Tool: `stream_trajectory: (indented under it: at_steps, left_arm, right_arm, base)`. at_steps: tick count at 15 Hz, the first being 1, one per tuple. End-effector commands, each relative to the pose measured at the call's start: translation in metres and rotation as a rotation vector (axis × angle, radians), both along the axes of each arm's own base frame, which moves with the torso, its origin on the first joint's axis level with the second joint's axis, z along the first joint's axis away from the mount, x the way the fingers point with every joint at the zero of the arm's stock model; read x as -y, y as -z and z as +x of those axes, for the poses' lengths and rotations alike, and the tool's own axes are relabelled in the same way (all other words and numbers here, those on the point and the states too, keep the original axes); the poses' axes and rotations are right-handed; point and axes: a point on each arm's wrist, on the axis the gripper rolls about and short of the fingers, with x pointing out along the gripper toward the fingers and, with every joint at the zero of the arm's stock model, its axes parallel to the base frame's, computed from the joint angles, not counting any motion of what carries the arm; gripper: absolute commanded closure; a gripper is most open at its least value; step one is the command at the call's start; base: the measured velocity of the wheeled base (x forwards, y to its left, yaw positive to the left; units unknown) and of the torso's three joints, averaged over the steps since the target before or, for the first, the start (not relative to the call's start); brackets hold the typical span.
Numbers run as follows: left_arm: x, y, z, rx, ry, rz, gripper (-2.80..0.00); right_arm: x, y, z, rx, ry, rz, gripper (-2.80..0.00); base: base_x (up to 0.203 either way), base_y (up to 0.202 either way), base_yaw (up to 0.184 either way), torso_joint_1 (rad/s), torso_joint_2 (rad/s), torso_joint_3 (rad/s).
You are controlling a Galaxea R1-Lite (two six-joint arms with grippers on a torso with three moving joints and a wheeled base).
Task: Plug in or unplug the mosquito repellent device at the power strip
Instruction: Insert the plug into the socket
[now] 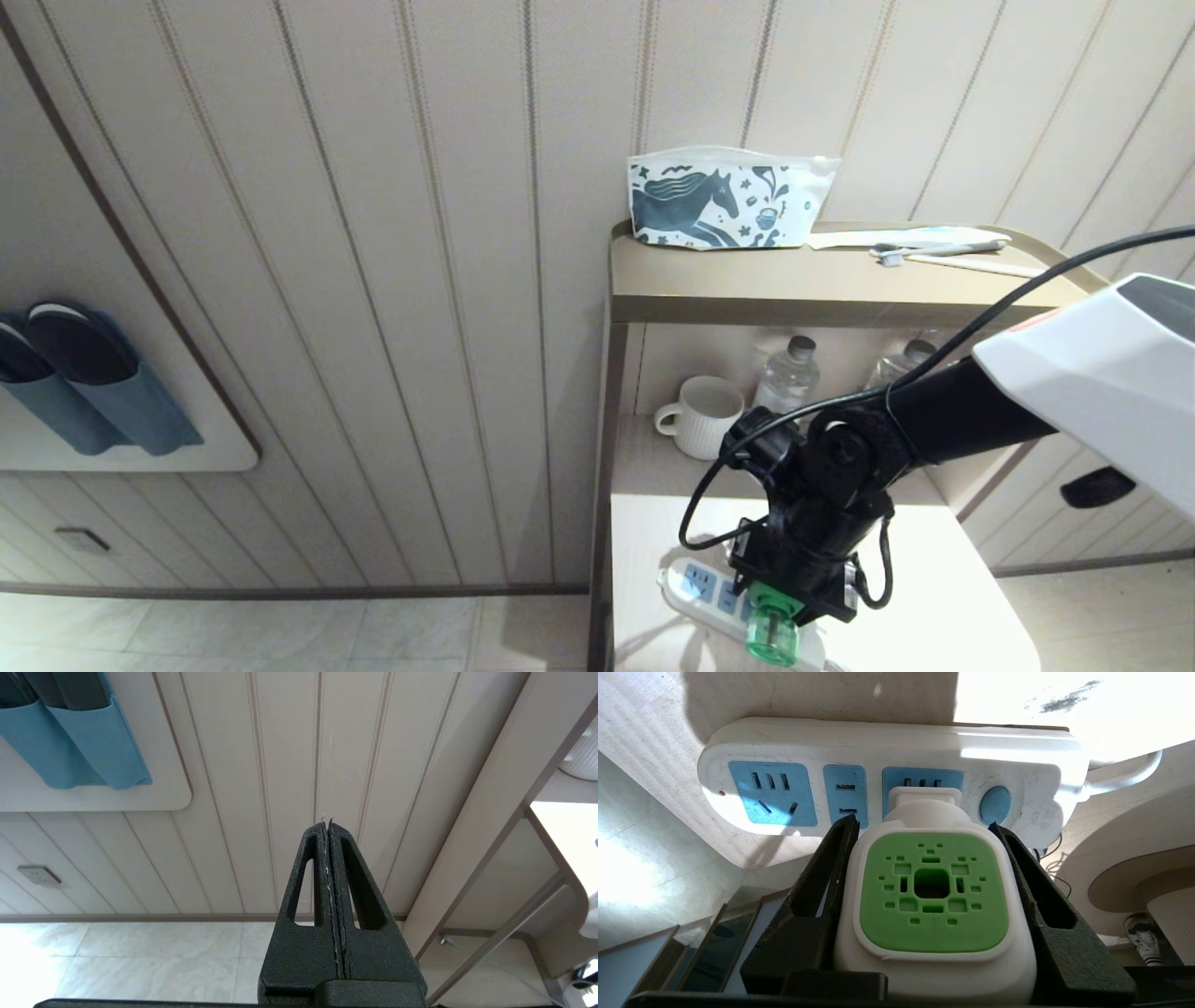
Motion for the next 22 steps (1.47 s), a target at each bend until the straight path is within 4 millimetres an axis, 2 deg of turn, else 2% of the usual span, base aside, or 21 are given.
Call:
stream_trajectory:
  at_steps: [1, 22]
  left_arm:
    - [0.0, 0.0, 0.0, 0.0, 0.0, 0.0, 0.0]
    - [0.0, 0.0, 0.0, 0.0, 0.0, 0.0, 0.0]
  right_arm:
    - [-0.002, 0.004, -0.002, -0.014, -0.003, -0.014, 0.0]
    - [0.002, 0.029, 0.006, -0.021, 0.012, -0.084, 0.0]
  base:
    - [0.0, 0.0, 0.0, 0.0, 0.0, 0.0]
    - [0.0, 0.0, 0.0, 0.0, 0.0, 0.0]
